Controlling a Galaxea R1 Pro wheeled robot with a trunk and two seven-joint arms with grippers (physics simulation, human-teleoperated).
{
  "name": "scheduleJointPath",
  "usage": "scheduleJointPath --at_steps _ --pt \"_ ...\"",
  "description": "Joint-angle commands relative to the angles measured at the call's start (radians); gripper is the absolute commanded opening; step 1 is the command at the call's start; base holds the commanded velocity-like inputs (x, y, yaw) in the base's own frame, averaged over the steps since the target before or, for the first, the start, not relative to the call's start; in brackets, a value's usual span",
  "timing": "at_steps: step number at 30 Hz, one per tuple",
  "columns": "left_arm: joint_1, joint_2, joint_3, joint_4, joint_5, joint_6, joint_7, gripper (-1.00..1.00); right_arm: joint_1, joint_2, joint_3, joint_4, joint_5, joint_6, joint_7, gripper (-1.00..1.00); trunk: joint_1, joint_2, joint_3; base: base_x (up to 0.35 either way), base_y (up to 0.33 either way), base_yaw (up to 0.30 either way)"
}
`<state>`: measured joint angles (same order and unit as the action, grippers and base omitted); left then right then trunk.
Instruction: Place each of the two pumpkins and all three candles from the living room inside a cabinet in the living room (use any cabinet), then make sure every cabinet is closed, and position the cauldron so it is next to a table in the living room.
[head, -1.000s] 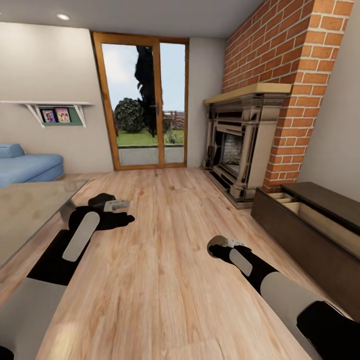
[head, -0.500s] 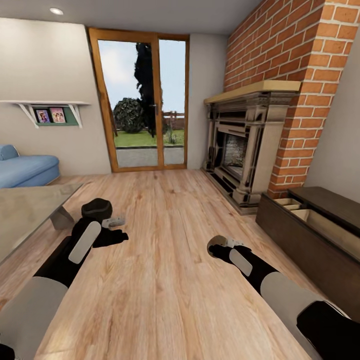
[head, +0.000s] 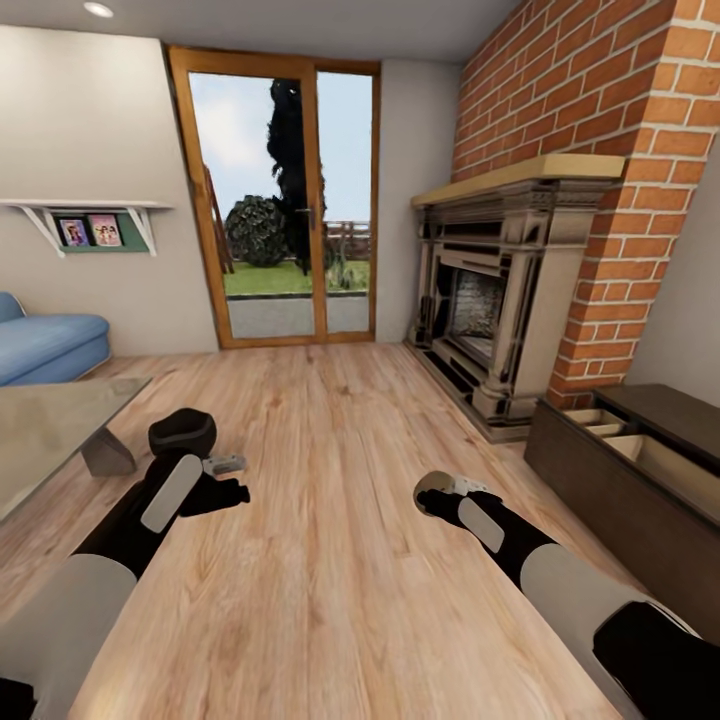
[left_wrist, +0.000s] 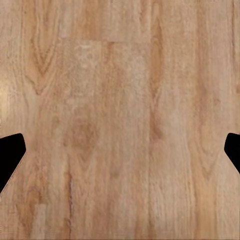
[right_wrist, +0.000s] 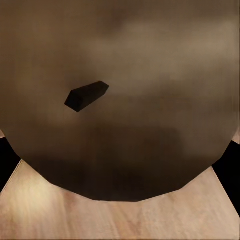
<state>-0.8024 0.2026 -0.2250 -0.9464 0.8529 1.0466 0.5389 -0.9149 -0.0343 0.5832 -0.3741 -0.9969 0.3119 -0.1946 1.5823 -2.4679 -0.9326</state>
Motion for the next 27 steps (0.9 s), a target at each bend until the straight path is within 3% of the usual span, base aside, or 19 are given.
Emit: scheduleJointPath --at_steps 1,12,27 --pt "-0.001 0.001 -0.004 0.001 0.011 0.001 0.010 1.00 -0.001 -0.001 0.007 -0.003 -0.008 0.003 -0.008 -1.00 0.000 0.000 -0.001 0.316 0.148 0.000" --pt "-0.001 0.000 -0.004 0.008 0.007 0.001 0.011 1.00 -0.001 -0.001 0.007 -0.003 -0.008 0.003 -0.008 -1.00 0.000 0.000 -0.001 0.316 0.131 -0.014" --pt "0.000 -0.002 -0.014 0.001 0.004 0.001 0.012 1.00 -0.001 -0.003 -0.001 -0.003 -0.008 0.003 -0.007 -1.00 0.000 0.000 -0.001 0.285 0.065 -0.259"
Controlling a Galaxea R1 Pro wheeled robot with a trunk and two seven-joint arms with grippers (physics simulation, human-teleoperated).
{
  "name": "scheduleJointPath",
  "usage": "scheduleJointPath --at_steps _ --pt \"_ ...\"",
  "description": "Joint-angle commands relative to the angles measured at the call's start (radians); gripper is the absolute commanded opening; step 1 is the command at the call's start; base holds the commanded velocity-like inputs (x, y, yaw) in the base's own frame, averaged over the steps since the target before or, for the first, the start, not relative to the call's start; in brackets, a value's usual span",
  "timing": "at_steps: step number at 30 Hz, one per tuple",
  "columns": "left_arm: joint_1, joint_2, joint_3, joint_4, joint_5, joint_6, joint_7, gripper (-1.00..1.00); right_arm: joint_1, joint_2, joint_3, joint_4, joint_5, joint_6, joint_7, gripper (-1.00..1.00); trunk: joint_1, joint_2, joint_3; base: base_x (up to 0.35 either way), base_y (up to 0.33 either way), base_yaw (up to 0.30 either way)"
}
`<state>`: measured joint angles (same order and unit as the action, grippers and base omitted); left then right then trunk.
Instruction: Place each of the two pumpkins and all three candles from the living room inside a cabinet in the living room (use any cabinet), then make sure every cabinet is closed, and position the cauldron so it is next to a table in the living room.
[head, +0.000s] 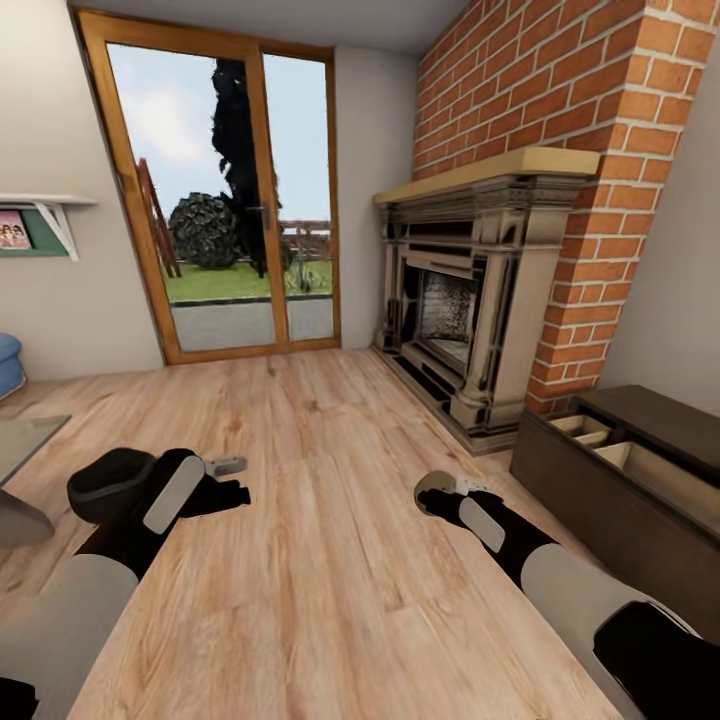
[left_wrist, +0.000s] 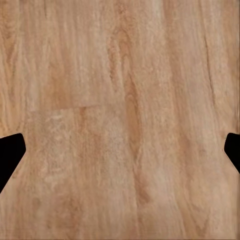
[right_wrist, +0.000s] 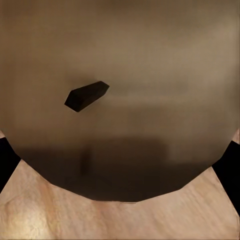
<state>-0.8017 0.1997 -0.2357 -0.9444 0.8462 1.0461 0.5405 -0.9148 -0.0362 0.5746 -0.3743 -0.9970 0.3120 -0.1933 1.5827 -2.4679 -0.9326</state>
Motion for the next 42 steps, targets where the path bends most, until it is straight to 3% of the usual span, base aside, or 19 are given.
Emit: scheduleJointPath --at_steps 1,17,33,42 --pt "-0.001 0.001 -0.004 -0.003 0.011 0.001 0.010 1.00 -0.001 -0.001 0.007 -0.003 -0.008 0.002 -0.008 -1.00 0.000 -0.001 -0.001 0.088 0.006 -0.289" --pt "-0.001 -0.002 -0.008 -0.009 0.011 0.001 0.010 1.00 -0.001 -0.005 0.003 -0.003 -0.009 0.008 -0.008 -1.00 0.000 -0.001 0.002 0.024 0.066 -0.290" --pt "-0.001 -0.006 -0.008 -0.010 0.009 0.001 0.013 1.00 -0.001 -0.008 0.002 -0.002 -0.010 0.012 -0.004 -1.00 0.000 -0.001 0.008 0.211 0.216 -0.290" --pt "-0.001 -0.006 -0.008 -0.010 0.008 0.001 0.014 1.00 -0.001 -0.010 0.002 -0.002 -0.013 0.013 -0.003 -1.00 0.000 -0.001 0.012 0.121 0.050 -0.290"
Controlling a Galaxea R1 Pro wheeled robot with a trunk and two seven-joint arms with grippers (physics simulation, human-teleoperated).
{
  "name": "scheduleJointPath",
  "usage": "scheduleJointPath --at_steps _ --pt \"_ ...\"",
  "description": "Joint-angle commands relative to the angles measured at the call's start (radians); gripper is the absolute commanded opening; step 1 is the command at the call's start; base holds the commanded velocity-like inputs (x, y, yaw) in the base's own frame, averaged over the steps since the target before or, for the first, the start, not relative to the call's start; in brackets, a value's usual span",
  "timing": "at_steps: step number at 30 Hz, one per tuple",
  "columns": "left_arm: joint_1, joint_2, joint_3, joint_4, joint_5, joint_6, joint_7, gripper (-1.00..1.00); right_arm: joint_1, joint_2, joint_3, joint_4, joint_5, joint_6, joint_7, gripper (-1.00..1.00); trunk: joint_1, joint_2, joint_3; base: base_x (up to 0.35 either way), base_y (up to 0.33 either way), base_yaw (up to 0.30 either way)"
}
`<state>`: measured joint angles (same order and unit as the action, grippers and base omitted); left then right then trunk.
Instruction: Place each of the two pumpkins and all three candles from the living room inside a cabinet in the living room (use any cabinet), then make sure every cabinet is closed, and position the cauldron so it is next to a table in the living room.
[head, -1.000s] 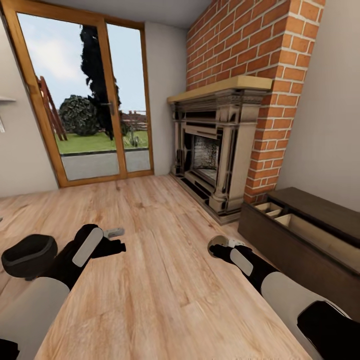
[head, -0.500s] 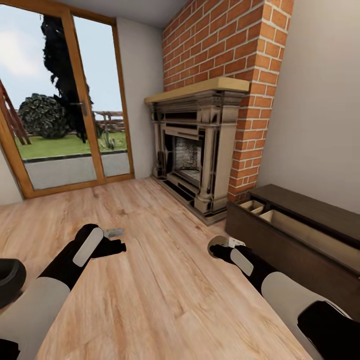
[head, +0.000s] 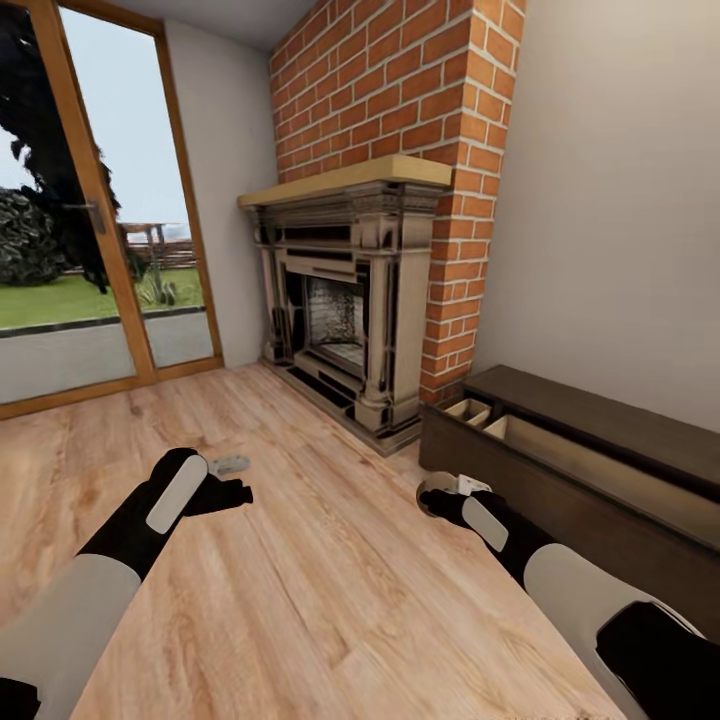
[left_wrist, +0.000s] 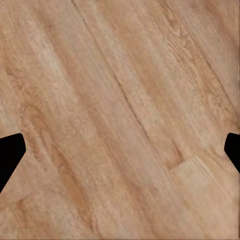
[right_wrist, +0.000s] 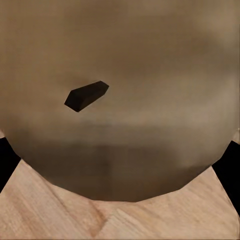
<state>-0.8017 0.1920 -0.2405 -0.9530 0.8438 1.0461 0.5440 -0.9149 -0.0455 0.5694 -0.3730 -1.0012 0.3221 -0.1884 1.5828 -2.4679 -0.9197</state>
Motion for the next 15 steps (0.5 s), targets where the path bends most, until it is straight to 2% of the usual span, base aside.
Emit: scheduleJointPath --at_steps 1,15 --pt "-0.001 0.001 -0.003 -0.001 0.010 0.001 0.010 1.00 -0.001 -0.001 0.007 -0.003 -0.009 0.003 -0.008 -1.00 0.000 0.000 -0.001 0.054 0.006 -0.290" --pt "-0.001 0.001 -0.002 -0.002 0.009 0.001 0.010 1.00 -0.001 -0.003 0.006 -0.002 -0.011 0.003 -0.008 -1.00 0.000 0.000 0.005 0.009 0.001 -0.290"
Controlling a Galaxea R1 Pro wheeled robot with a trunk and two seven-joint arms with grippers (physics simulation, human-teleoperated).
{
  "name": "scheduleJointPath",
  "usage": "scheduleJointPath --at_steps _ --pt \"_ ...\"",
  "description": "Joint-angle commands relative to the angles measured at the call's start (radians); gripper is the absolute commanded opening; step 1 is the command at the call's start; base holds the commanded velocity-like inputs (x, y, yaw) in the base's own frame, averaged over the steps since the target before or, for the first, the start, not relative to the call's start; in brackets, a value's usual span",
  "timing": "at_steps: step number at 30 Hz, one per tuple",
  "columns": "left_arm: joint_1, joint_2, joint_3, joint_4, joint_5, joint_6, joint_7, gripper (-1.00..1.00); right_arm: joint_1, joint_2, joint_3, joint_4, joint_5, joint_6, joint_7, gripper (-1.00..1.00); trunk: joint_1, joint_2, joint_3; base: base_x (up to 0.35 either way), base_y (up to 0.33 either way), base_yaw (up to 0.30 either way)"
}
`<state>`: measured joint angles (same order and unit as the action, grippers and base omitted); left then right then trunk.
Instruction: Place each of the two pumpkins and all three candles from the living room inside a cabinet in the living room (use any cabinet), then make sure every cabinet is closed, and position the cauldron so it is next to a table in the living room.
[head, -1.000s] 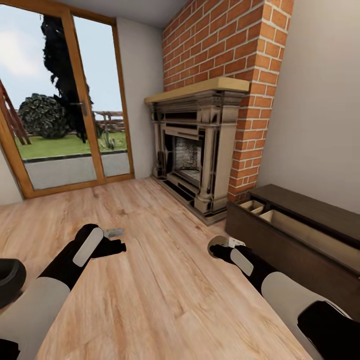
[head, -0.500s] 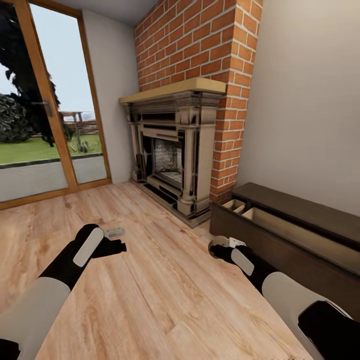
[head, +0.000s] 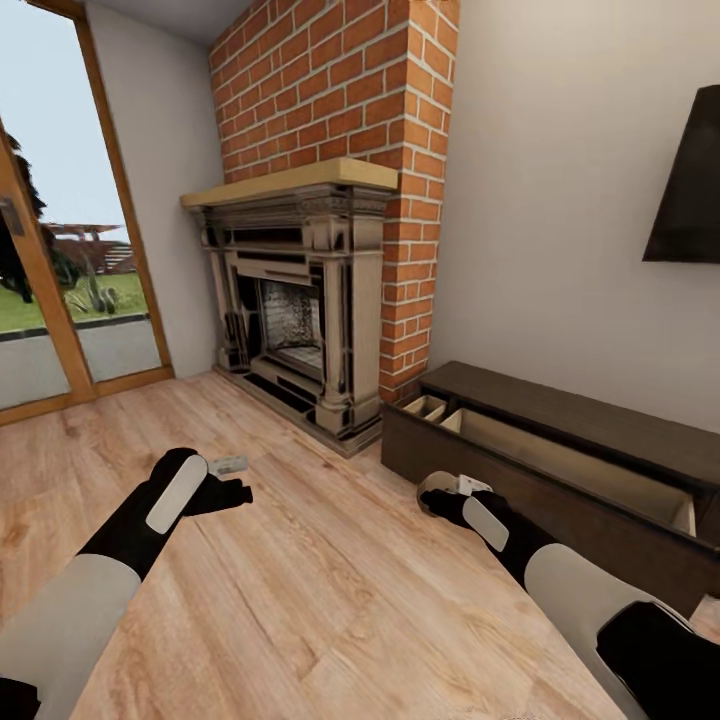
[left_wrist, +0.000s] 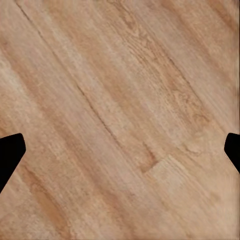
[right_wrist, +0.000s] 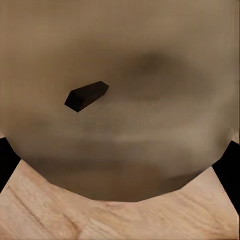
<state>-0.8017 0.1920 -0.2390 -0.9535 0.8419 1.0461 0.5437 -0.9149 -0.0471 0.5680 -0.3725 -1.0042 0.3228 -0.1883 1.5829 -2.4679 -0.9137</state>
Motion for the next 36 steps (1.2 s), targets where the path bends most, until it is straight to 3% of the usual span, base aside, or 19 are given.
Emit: scheduleJointPath --at_steps 1,18,36 --pt "-0.001 0.001 -0.003 -0.002 0.010 0.001 0.010 1.00 -0.001 -0.001 0.007 -0.003 -0.008 0.002 -0.008 -1.00 0.000 -0.001 -0.001 0.000 0.000 -0.290" --pt "-0.001 0.001 -0.003 -0.002 0.010 0.001 0.010 1.00 -0.001 0.000 0.007 -0.002 -0.009 0.002 -0.008 -1.00 0.000 -0.001 0.006 0.090 0.107 -0.290" --pt "-0.001 0.001 -0.003 -0.010 0.009 0.001 0.007 1.00 -0.001 0.000 0.007 -0.002 -0.010 0.002 -0.008 -1.00 0.000 -0.001 0.014 0.029 0.011 -0.290"
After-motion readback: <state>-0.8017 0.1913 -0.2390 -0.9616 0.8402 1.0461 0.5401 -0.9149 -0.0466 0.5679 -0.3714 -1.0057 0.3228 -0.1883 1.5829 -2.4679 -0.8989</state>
